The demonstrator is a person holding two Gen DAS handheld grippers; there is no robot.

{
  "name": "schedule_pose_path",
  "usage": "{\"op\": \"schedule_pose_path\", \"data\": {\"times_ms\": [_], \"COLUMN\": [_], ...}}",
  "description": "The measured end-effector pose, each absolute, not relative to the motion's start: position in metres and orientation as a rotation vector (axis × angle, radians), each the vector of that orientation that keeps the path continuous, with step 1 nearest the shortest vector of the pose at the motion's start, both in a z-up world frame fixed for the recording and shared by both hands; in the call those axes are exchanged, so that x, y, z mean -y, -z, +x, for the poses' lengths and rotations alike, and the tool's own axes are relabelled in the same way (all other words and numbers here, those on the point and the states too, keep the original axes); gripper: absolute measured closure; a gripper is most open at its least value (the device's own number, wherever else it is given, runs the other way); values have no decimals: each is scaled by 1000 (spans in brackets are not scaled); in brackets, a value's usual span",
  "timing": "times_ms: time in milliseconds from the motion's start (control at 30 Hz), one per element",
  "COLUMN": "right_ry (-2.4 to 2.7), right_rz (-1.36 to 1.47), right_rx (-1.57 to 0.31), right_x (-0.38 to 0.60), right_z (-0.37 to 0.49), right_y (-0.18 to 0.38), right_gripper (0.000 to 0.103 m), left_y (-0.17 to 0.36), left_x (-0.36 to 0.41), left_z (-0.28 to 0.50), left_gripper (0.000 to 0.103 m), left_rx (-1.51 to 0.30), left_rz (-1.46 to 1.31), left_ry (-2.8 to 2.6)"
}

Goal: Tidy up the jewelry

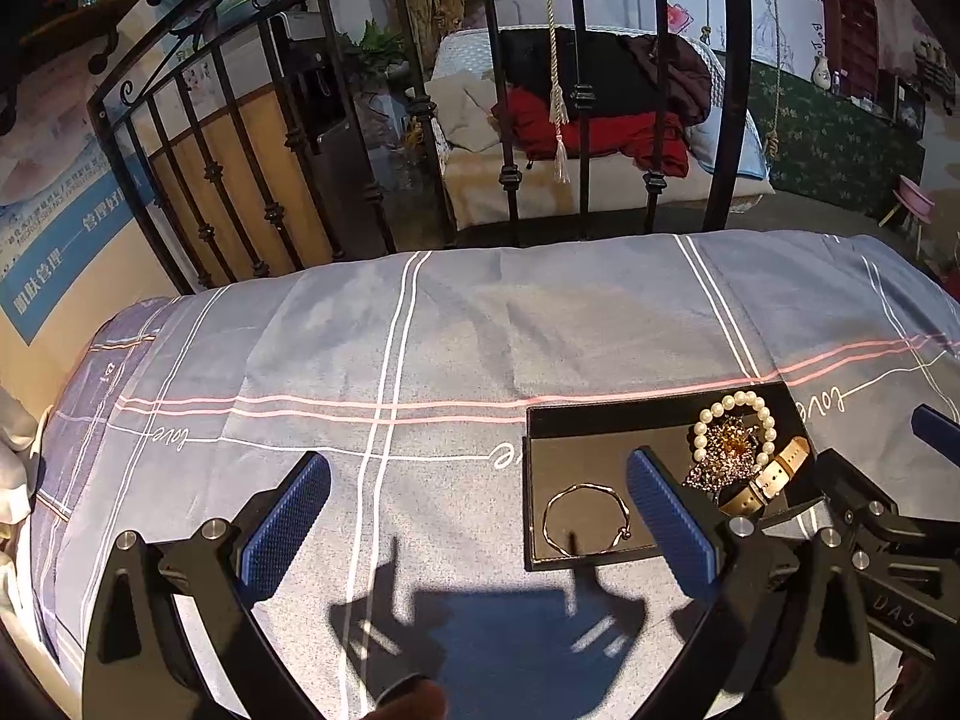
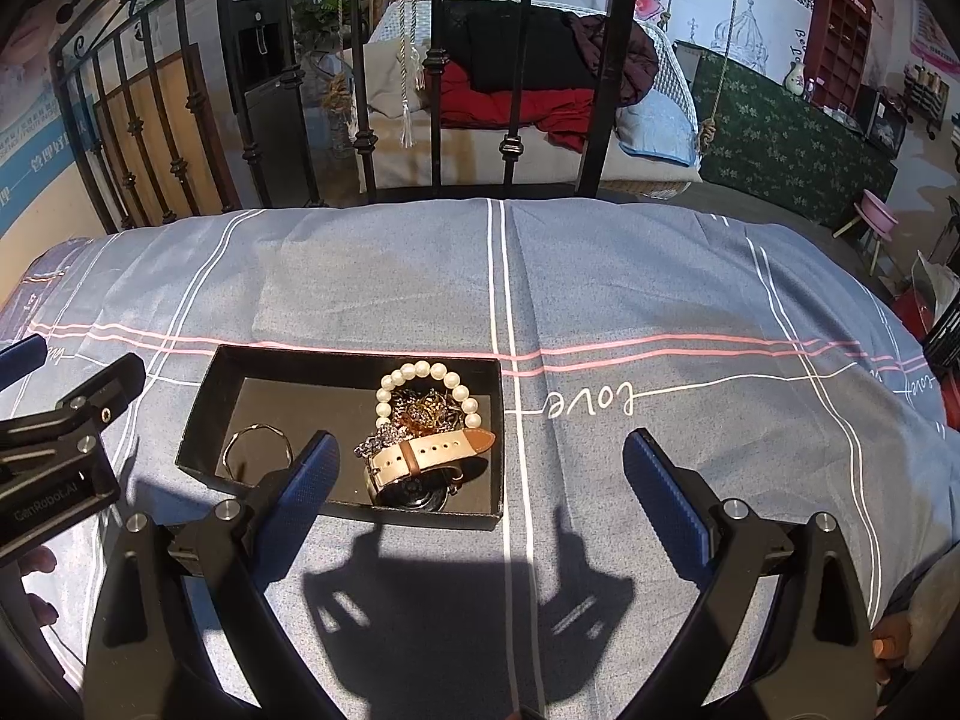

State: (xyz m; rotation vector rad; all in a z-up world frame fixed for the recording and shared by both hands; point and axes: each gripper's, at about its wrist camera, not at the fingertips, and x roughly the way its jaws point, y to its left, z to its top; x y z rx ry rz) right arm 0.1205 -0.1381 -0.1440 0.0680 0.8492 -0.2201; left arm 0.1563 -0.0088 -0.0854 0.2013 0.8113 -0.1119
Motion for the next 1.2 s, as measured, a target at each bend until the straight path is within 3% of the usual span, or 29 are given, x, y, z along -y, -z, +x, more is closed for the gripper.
{"op": "schedule_pose_path", "data": {"times_ms": [1200], "right_ry": [227], "right_rz": [63], "right_rx": [-855], "right_x": [141], "right_z": [122], "right_y": [144], "right_gripper": [9], "left_y": [81], "left_x": [3], "left_z": [151], "left_gripper": [6], "left_rx": [-786], "left_rz": [167], "left_ry": [87]}}
